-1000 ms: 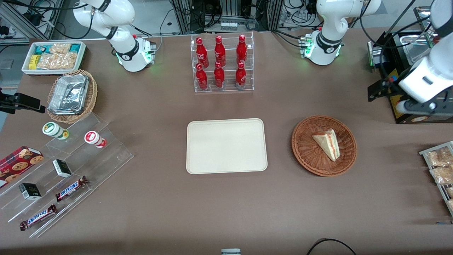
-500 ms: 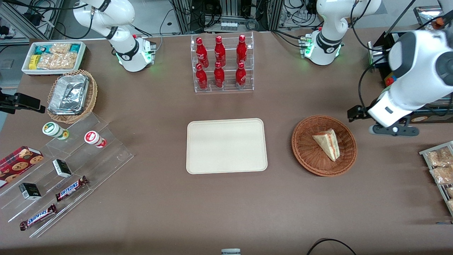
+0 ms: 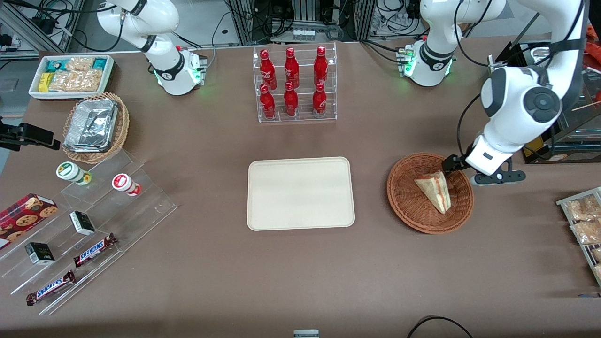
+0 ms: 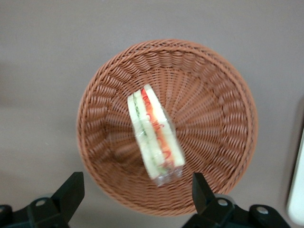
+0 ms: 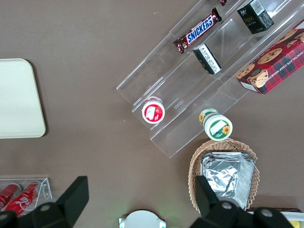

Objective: Place sandwich from basket to tray
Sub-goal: 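Move the left gripper over the wrapped sandwich in the wicker basket, then lower the left gripper and close it on the sandwich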

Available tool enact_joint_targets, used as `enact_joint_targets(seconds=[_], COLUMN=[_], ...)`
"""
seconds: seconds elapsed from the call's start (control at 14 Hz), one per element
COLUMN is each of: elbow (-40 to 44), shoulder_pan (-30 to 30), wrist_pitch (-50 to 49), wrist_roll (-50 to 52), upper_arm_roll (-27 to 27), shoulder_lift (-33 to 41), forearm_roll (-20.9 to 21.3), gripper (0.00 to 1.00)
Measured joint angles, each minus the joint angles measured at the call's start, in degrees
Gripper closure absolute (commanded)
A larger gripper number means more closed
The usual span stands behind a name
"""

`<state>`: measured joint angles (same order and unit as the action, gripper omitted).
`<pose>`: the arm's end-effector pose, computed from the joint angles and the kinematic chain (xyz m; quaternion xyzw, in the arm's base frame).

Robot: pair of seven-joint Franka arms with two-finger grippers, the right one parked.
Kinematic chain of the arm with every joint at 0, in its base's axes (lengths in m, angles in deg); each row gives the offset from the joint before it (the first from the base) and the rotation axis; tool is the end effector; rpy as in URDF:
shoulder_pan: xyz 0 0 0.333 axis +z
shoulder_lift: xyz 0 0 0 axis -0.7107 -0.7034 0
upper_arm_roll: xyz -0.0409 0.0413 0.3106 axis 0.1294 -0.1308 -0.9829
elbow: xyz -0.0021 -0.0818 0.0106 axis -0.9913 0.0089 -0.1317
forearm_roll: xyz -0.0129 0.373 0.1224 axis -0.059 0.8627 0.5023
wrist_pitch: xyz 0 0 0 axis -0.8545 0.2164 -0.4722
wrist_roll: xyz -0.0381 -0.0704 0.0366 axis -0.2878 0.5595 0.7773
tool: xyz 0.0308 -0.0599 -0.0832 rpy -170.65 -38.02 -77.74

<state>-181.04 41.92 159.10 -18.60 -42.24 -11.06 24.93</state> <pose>0.5232 -0.0626 0.3654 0.9951 0.0963 0.0228 0.0014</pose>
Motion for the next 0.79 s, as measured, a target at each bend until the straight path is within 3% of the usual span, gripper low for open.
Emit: enact_joint_targets(seconds=[0.21, 0.43, 0.79], elbow=[-5.2, -7.8, -7.9], shoulder_pan=[-1.2, -1.6, -1.6], wrist_pitch=[9.9, 13.7, 15.2], wrist_roll=[14.6, 25.8, 30.2], upper_arm_roll=[0.1, 0.1, 0.1], shoulder_lift=[-0.2, -1.6, -5.4], forearm_roll=[0.0, 0.0, 0.0], gripper=[0.00, 0.00, 0.00])
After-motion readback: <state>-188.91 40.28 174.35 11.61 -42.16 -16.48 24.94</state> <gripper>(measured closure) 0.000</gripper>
